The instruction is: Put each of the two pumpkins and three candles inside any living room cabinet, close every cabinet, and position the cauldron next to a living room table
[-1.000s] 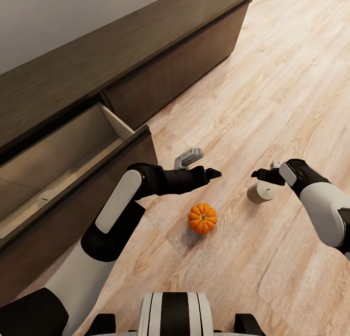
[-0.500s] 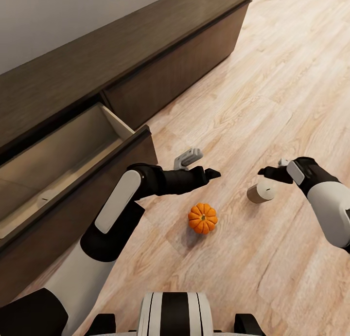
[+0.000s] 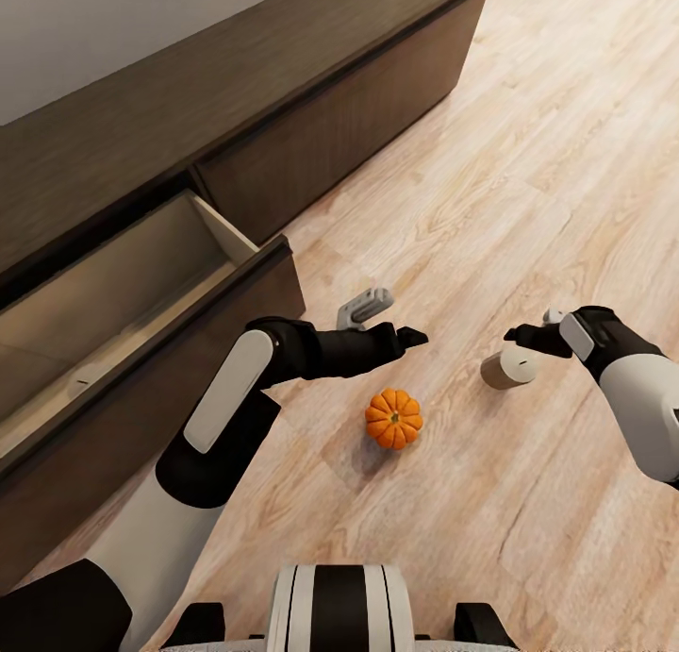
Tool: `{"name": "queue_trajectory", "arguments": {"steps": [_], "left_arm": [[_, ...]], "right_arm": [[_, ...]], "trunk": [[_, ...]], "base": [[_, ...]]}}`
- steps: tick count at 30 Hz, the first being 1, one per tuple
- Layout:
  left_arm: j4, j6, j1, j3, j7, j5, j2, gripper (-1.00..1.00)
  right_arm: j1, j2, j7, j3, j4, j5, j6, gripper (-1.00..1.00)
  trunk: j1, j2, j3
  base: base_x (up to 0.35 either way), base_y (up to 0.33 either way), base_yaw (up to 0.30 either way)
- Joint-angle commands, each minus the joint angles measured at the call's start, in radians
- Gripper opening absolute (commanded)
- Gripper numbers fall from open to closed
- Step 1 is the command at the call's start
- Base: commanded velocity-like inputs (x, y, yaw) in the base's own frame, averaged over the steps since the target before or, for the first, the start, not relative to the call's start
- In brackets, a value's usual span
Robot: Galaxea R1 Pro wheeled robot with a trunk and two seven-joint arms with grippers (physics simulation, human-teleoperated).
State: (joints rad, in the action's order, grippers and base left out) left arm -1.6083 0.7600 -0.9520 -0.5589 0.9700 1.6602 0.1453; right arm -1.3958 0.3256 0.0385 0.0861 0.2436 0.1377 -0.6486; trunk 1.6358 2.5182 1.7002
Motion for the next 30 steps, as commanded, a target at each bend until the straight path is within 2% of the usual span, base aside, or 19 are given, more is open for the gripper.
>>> {"name": "queue_trajectory", "arguments": {"steps": [1, 4, 15, 19, 28, 30], "left_arm": [[-0.001, 0.001, -0.001, 0.0, 0.01, 0.009, 0.0, 1.0], [-0.001, 0.001, -0.001, 0.0, 0.01, 0.009, 0.0, 1.0], [-0.001, 0.001, -0.001, 0.004, 0.01, 0.009, 0.0, 1.0], [-0.001, 0.001, -0.001, 0.01, 0.01, 0.009, 0.0, 1.0], [-0.001, 0.001, -0.001, 0.013, 0.01, 0.009, 0.0, 1.0], [-0.001, 0.001, -0.001, 0.013, 0.01, 0.009, 0.0, 1.0]], "right_arm": [[0.0, 0.0, 0.001, 0.006, 0.001, 0.0, -0.005, 1.0], [0.0, 0.0, 0.001, 0.006, 0.001, 0.0, -0.005, 1.0], [0.0, 0.001, 0.001, 0.006, 0.001, 0.0, -0.005, 1.0], [0.002, 0.001, 0.001, 0.005, 0.001, 0.0, -0.005, 1.0], [0.007, 0.001, 0.001, 0.005, 0.0, 0.0, -0.005, 1.0], [0.008, 0.001, 0.001, 0.004, 0.0, 0.0, -0.005, 1.0]], "trunk": [[0.0, 0.001, 0.005], [0.002, 0.001, 0.016], [0.002, 0.001, 0.016], [0.003, 0.002, 0.032], [0.003, 0.002, 0.032], [0.004, 0.003, 0.039]], "base": [[0.0, 0.0, 0.0], [0.0, 0.0, 0.0], [0.0, 0.0, 0.0], [0.0, 0.0, 0.0], [0.0, 0.0, 0.0], [0.0, 0.0, 0.0]]}}
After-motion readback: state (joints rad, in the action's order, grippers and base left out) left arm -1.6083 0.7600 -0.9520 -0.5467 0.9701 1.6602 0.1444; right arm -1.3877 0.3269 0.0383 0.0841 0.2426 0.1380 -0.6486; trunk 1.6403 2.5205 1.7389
